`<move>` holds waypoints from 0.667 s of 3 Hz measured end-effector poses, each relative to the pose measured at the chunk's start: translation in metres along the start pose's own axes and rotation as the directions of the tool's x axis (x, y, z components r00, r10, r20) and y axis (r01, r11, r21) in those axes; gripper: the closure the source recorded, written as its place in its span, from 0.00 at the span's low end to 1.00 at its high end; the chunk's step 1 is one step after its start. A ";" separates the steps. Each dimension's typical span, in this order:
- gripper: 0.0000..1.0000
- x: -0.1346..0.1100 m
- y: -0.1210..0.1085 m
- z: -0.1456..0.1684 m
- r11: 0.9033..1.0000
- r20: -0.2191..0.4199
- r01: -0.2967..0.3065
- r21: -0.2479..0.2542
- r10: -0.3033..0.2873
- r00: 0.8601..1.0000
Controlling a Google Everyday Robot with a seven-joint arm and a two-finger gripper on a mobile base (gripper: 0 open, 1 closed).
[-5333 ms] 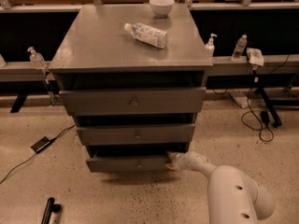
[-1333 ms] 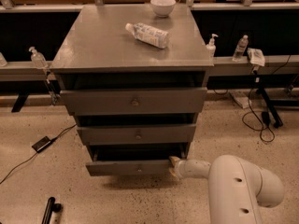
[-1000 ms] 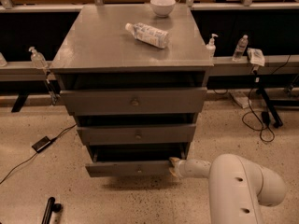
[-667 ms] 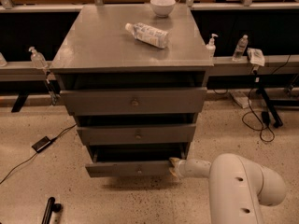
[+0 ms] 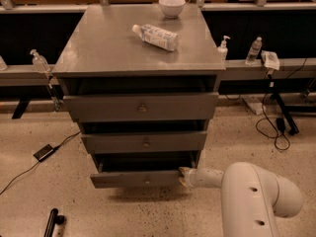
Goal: Open bottom drawer
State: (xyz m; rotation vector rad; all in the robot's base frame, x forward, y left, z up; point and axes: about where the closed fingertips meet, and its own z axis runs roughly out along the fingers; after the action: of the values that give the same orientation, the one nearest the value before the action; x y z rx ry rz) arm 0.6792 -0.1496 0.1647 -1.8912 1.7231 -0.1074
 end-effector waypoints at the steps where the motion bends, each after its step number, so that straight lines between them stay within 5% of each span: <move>1: 0.53 0.000 0.000 0.000 1.000 0.000 0.000 0.000 0.000 1.000; 2: 0.30 0.000 0.000 0.000 1.000 0.000 0.000 0.000 0.000 1.000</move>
Offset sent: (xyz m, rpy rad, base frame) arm 0.0000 0.0000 0.0005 0.0000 0.0000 0.0000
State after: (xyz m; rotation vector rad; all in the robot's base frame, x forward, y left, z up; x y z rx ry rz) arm 0.6792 -0.1496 0.1652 -1.8913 1.7231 -0.1072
